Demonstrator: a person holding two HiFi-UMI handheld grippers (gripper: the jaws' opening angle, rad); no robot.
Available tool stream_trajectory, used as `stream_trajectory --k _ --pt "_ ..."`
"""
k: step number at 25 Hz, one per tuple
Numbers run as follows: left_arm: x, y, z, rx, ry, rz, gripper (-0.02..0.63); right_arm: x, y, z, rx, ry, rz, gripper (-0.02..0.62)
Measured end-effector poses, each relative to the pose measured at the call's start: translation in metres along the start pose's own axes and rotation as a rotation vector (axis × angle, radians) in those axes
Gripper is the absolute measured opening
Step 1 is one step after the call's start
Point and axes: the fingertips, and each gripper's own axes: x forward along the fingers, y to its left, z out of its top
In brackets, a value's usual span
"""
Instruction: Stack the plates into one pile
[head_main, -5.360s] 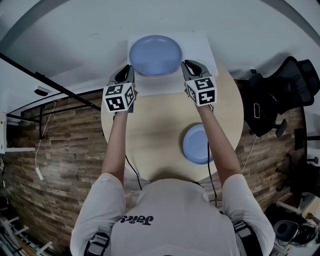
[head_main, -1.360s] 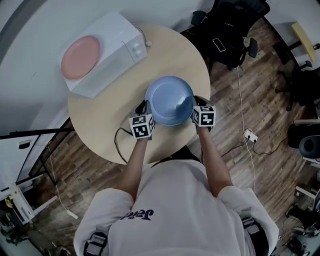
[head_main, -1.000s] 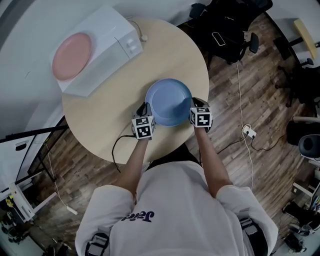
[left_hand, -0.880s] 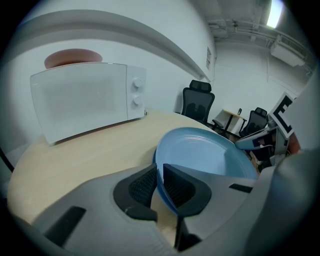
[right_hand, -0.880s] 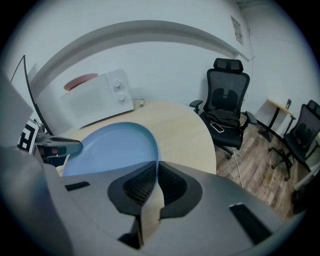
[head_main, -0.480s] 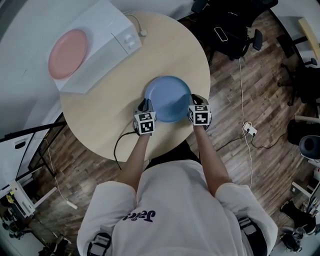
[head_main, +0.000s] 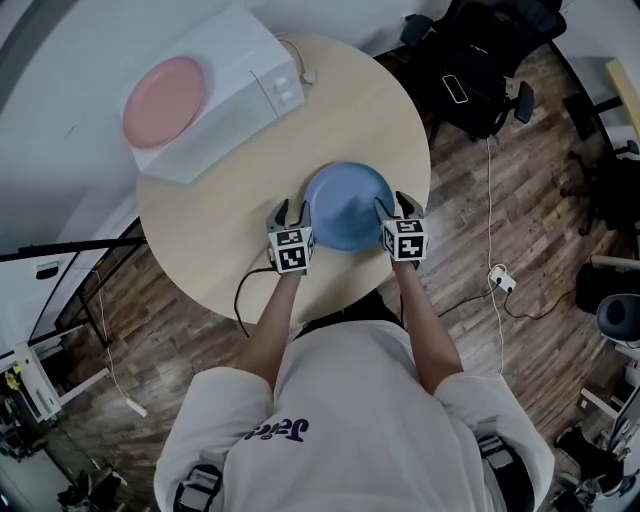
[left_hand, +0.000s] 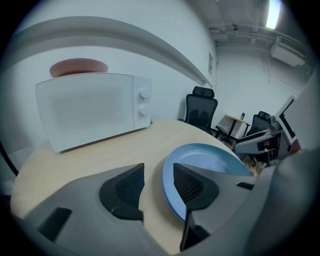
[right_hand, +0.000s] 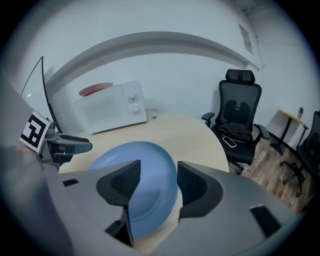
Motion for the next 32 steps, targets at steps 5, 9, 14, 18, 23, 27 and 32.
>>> stream_trajectory --k 5,9,14,18,23,27,32 --pt "-0.03 0.019 0.028 -0.026 -0.082 0.022 0.17 -0.006 0.036 0.04 -0.067 -0.075 0.057 0.221" --pt "-0.058 0.038 0.052 -0.057 -0.157 0.052 0.17 -0.013 0.071 0.077 -0.14 -0.143 0.105 0.221" --pt "-0.092 0.076 0.085 -0.115 -0.257 0.116 0.17 -0.016 0.115 0.124 -0.209 -0.22 0.183 0.22" --pt "-0.12 0.121 0.108 -0.17 -0.309 0.176 0.17 -0.014 0.155 0.161 -0.268 -0.258 0.257 0.221" --pt "-0.15 0.184 0.139 -0.23 -0.385 0.249 0.17 0.005 0.197 0.216 -0.334 -0.286 0.368 0.219" --pt "-0.17 0.232 0.158 -0.26 -0.424 0.285 0.17 0.018 0.23 0.256 -0.397 -0.306 0.432 0.22" --pt "-0.189 0.291 0.188 -0.218 -0.441 0.327 0.17 0.04 0.27 0.308 -0.53 -0.326 0.486 0.219"
